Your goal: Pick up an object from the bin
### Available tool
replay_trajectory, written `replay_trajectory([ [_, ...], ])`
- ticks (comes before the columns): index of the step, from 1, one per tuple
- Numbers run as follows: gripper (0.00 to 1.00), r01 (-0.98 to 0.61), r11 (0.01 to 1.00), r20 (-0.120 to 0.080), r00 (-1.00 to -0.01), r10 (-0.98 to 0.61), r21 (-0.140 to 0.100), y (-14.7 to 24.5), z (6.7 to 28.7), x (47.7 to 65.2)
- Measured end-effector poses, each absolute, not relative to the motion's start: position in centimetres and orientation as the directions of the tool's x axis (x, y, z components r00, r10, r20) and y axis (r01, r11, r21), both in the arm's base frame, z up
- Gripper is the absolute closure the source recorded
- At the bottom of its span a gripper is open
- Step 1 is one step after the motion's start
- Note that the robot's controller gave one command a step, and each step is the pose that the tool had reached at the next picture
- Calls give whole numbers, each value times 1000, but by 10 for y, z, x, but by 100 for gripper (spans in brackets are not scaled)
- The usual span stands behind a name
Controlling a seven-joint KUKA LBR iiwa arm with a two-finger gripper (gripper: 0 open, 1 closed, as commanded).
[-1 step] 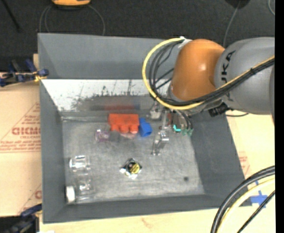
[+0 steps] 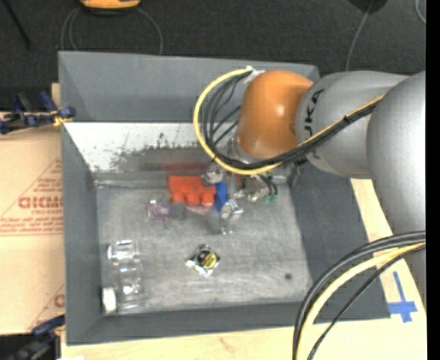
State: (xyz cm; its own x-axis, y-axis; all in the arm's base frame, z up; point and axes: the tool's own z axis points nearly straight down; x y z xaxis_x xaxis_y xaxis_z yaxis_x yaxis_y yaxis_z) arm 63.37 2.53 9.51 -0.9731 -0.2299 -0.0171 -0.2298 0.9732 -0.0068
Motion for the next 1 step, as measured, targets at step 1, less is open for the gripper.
replay_trajectory([
  [1,0,-194,981,-38,-980,-194,-4,24,95,647],
])
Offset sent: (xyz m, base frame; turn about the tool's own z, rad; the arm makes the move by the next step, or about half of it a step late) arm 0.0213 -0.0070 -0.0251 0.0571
